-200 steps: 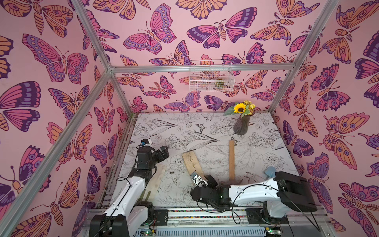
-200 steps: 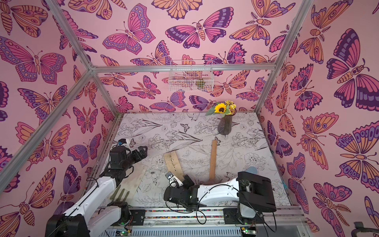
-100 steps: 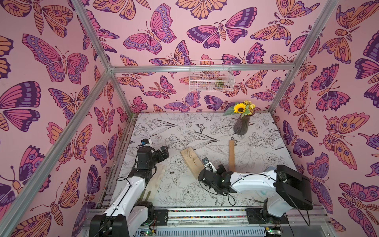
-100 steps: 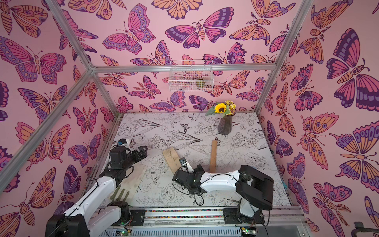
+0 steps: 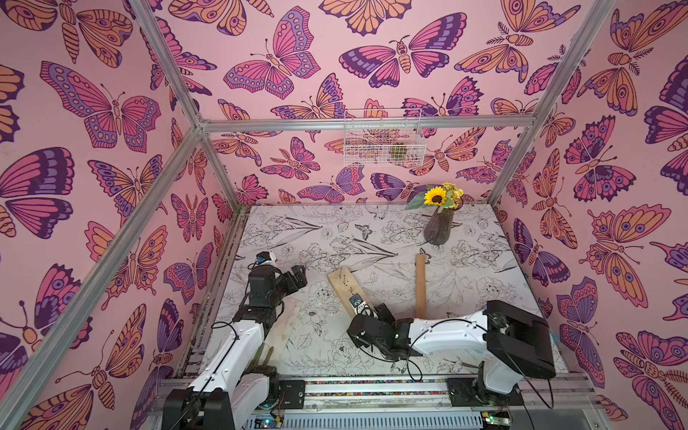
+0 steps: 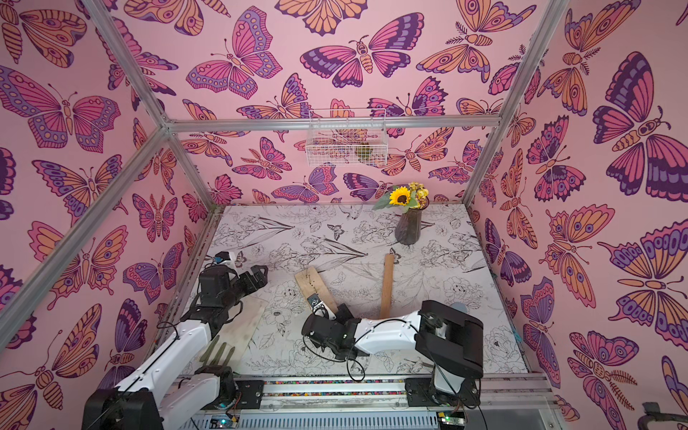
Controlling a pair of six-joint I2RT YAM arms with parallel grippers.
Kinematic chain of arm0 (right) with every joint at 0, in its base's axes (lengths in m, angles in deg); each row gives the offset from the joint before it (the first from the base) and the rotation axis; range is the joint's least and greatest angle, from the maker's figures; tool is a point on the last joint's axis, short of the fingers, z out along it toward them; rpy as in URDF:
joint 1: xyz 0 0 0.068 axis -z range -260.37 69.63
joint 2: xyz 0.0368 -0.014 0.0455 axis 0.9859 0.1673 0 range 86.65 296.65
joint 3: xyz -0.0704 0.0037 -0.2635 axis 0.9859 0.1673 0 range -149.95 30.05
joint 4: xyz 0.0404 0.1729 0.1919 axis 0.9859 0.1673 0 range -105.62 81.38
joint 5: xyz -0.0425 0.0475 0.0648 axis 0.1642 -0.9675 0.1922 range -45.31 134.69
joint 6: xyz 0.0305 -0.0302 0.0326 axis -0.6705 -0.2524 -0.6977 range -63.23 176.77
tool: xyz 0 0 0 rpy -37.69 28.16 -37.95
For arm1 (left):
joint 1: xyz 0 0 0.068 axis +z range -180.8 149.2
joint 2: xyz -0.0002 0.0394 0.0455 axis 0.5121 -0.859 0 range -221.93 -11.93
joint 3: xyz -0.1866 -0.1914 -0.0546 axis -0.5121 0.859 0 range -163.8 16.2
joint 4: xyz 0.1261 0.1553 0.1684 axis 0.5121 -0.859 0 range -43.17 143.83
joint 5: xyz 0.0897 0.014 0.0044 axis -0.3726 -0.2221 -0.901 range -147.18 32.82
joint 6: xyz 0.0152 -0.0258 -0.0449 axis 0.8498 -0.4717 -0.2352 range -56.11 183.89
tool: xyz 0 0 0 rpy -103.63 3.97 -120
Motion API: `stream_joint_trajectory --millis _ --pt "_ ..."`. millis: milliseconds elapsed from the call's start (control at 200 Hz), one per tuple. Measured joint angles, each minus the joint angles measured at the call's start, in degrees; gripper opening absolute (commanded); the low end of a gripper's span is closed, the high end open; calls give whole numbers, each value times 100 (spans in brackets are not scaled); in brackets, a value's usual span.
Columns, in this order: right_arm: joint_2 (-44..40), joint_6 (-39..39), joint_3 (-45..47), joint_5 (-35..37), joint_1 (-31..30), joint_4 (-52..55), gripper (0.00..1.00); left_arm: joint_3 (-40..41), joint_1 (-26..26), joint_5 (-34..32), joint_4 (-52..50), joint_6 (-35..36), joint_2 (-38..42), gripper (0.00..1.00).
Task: Use a claw hammer to pull out a nail
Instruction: Move the mounting plate to the center of the board.
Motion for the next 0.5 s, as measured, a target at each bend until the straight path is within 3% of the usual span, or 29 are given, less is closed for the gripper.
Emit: stream_joint_trajectory --millis 160,501 --pt "111 -85 -133 146 238 297 99 0 2 35 0 -2 -11 100" --pt "111 186 -118 -107 1368 356 99 0 26 254 142 -133 -170 100"
